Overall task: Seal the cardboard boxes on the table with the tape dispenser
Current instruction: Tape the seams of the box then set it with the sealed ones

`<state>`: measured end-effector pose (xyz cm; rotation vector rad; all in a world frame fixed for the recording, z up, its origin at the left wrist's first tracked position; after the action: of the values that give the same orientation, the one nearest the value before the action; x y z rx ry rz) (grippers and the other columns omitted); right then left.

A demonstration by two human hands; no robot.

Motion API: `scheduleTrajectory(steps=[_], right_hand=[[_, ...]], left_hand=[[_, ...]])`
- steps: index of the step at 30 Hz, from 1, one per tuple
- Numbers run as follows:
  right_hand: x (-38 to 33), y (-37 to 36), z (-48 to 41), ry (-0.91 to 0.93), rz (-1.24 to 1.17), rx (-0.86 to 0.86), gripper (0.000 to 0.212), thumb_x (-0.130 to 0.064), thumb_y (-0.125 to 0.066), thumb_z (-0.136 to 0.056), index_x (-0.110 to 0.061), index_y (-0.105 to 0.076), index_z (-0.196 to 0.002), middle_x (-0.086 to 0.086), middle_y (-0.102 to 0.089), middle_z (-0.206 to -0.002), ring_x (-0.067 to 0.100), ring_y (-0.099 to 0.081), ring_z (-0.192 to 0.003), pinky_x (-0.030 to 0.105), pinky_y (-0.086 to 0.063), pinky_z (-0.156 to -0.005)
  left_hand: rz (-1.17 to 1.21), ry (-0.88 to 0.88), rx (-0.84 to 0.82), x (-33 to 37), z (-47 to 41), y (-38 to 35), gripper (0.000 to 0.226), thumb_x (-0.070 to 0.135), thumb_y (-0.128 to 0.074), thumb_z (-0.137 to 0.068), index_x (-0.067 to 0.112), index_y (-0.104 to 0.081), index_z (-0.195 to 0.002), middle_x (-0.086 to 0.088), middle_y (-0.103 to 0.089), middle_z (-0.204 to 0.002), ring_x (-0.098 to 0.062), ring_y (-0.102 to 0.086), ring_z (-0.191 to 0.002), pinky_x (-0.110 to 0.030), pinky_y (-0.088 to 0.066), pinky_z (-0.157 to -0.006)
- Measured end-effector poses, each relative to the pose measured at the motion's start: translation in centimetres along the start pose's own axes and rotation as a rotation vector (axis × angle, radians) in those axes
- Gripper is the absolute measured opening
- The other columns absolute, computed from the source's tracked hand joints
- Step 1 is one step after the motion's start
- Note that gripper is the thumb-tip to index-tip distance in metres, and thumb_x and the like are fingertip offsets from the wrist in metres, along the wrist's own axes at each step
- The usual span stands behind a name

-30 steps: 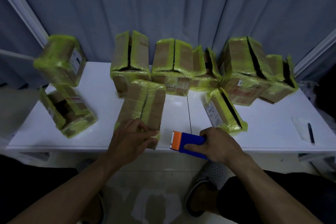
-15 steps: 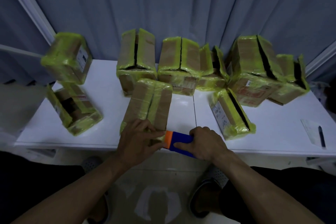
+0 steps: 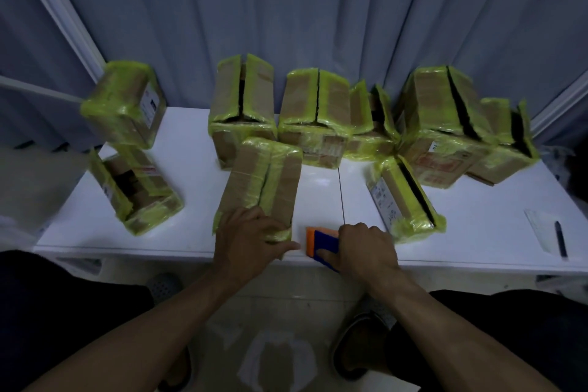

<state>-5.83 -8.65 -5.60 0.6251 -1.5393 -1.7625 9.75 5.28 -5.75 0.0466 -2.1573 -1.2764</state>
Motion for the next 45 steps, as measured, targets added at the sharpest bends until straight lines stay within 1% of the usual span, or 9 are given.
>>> scheduleTrajectory(steps=[7, 12, 15, 19, 22, 26, 31, 36, 45], right_hand=[[4.9, 0.8, 0.6, -0.207, -0.327, 0.041, 0.063, -0.084, -0.052, -0.082, -0.022, -0.057, -0.075, -0.004, -0.062, -0.072, 0.017, -0.063, -0.066, 0.03, -0.051, -0.059], [4.8, 3.3, 1.4, -0.102, -0.667, 0.146, 0.059, -0.077, -0.066, -0.078, -0.021, -0.06, -0.063, -0.004, -0.058, -0.055, 0.008, -0.058, -0.053, 0.025, -0.041, -0.052], [3.6, 4.2, 2.1, -0.033, -0.801, 0.201, 0.057, -0.066, -0.074, -0.079, -0.018, -0.056, -0.057, -0.01, -0.054, -0.048, 0.007, -0.055, -0.048, 0.016, -0.036, -0.048], [3.1, 4.8, 2.2, -0.014, -0.834, 0.214, 0.058, -0.067, -0.073, -0.078, -0.016, -0.057, -0.056, -0.011, -0.052, -0.046, 0.007, -0.054, -0.047, 0.015, -0.038, -0.05], [2.9, 5.1, 2.2, -0.008, -0.853, 0.205, 0.057, -0.069, -0.071, -0.077, -0.018, -0.058, -0.055, -0.012, -0.055, -0.047, 0.007, -0.055, -0.047, 0.015, -0.038, -0.049], [2.8, 4.9, 2.2, -0.028, -0.88, 0.209, 0.06, -0.071, -0.07, -0.076, -0.015, -0.061, -0.058, -0.005, -0.059, -0.05, 0.008, -0.058, -0.048, 0.016, -0.038, -0.048], [4.4, 4.8, 2.4, -0.117, -0.851, 0.286, 0.067, -0.073, -0.07, -0.077, -0.01, -0.056, -0.059, 0.001, -0.052, -0.05, 0.012, -0.053, -0.048, 0.026, -0.038, -0.052], [5.6, 5.5, 2.6, -0.196, -0.825, 0.349, 0.059, -0.07, -0.072, -0.078, -0.016, -0.055, -0.061, -0.002, -0.057, -0.055, 0.009, -0.057, -0.052, 0.027, -0.043, -0.053], [6.8, 5.7, 2.0, -0.225, -0.786, 0.345, 0.061, -0.072, -0.071, -0.077, -0.018, -0.051, -0.057, -0.003, -0.052, -0.052, 0.01, -0.055, -0.051, 0.028, -0.042, -0.052]], left_hand=[[-0.148, 0.098, -0.083, -0.2, 2.3, -1.0, 0.051, 0.058, -0.059, -0.074, 0.034, -0.061, -0.12, 0.012, -0.06, -0.124, -0.018, -0.054, -0.118, -0.059, -0.021, -0.115], [-0.101, -0.136, -0.047, 1.0, 3.1, 0.7, 0.044, 0.041, -0.074, -0.069, 0.033, -0.068, -0.113, 0.014, -0.065, -0.111, -0.017, -0.061, -0.103, -0.046, -0.012, -0.119], [-0.005, -0.285, -0.148, 0.1, 3.0, 1.7, 0.049, 0.033, -0.077, -0.074, 0.034, -0.067, -0.122, 0.014, -0.065, -0.122, -0.011, -0.059, -0.116, -0.048, -0.012, -0.12], [-0.031, -0.115, -0.238, -3.0, 1.5, 2.8, 0.072, 0.0, -0.06, -0.064, 0.031, -0.063, -0.129, 0.004, -0.062, -0.13, -0.019, -0.056, -0.126, -0.05, 0.0, -0.121], [-0.19, -0.011, -0.139, -4.5, 0.2, 4.1, 0.061, 0.001, -0.053, -0.064, 0.022, -0.069, -0.119, -0.002, -0.067, -0.12, -0.028, -0.058, -0.122, -0.067, -0.003, -0.116], [-0.278, 0.118, -0.204, -2.7, -0.2, 2.0, 0.041, 0.028, -0.054, -0.089, 0.028, -0.057, -0.13, -0.001, -0.047, -0.144, -0.03, -0.029, -0.146, -0.067, 0.004, -0.114], [-0.043, -0.017, -0.147, 2.9, -0.5, -1.9, 0.036, 0.041, -0.041, -0.09, 0.033, -0.059, -0.12, -0.005, -0.049, -0.133, -0.03, -0.042, -0.127, -0.048, -0.036, -0.107], [-0.092, 0.077, -0.254, 5.4, -0.6, -6.0, 0.067, 0.088, -0.045, -0.073, 0.04, -0.05, -0.119, 0.014, -0.042, -0.13, -0.014, -0.034, -0.128, -0.043, -0.038, -0.104], [0.1, -0.153, -0.27, 6.0, -0.9, -6.6, 0.051, 0.042, -0.073, -0.07, 0.02, -0.054, -0.112, 0.004, -0.047, -0.123, -0.017, -0.044, -0.115, -0.04, -0.048, -0.094]])
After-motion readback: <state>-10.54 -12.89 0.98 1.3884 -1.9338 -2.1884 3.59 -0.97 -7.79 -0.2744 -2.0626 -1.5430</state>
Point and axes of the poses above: each hand's wrist, its own z-axis away from the middle knuckle, its own y-axis out of the back of the hand, x = y × z, the point moved 8 cm from there along -z, towards the middle knuckle
